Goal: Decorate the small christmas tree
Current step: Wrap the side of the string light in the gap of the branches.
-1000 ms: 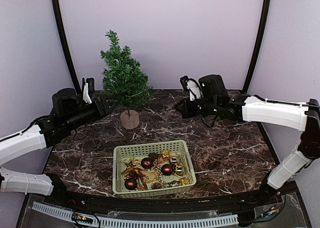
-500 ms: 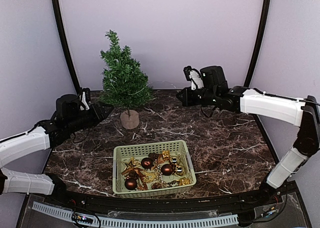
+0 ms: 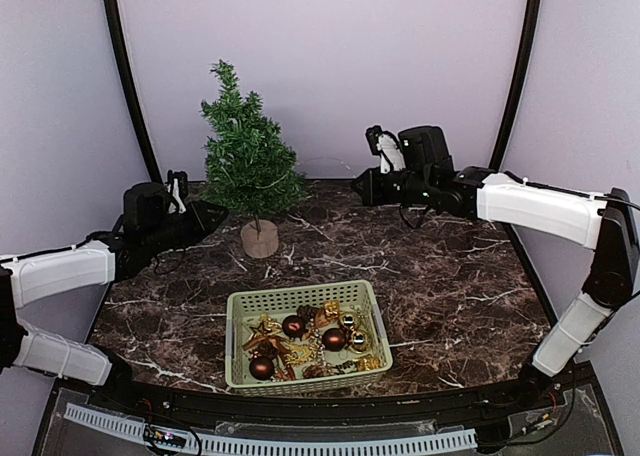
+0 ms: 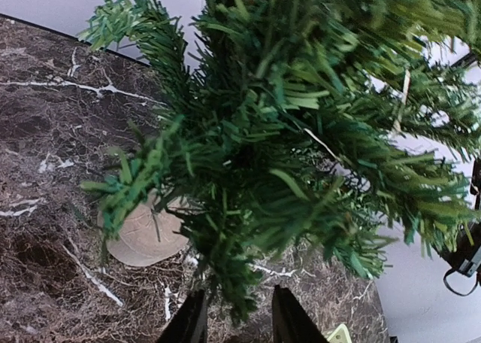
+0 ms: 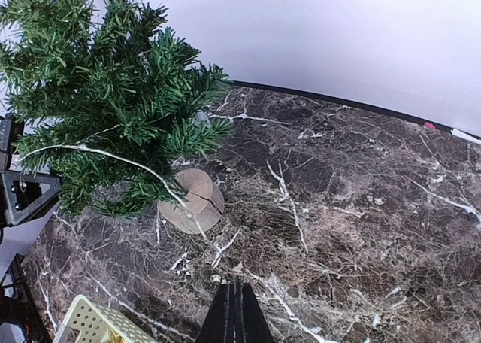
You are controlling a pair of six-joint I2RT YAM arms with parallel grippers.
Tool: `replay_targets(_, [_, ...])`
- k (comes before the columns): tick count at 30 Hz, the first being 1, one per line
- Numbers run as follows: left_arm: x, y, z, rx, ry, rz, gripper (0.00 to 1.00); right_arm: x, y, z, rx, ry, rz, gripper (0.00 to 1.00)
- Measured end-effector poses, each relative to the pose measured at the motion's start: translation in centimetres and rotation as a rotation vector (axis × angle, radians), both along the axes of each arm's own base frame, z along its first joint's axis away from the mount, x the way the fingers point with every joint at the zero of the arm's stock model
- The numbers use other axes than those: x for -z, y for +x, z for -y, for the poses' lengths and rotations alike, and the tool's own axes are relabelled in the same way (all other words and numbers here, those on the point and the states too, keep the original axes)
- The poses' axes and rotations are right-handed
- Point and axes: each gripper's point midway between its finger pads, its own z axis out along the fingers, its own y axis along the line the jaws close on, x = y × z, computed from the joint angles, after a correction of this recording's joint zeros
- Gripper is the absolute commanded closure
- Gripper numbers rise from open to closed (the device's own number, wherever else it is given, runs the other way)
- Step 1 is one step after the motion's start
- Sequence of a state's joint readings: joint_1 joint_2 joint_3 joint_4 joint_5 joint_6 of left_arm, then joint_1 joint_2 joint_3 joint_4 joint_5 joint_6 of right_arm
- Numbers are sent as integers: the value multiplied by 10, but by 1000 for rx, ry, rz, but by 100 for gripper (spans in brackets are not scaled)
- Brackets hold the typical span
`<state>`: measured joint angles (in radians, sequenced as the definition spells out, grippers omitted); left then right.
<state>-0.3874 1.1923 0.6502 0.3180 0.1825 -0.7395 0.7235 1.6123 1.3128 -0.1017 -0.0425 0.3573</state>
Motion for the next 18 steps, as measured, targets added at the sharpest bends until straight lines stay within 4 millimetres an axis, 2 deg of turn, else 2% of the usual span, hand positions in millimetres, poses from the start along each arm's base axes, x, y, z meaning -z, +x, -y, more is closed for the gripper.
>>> replay_targets(3, [5,7,-5,-13,9,-6,73,0,-1,0,-9,-5,1,100])
replay_targets(6, [8,11,-8,-20,20,-8,83,-8,-9,0,-43,-7,15,100])
replay_targets(9, [8,14,-11,-21,25,3,98,-33,-23,2,-88,12,62,100])
replay_targets(13, [4,20,-12,-8,37,29,100,-74,-60,-1,-211,51,140,100])
replay_targets(18, [0,24,-15,8,51,50,100,-105,-95,-19,-354,78,198,100])
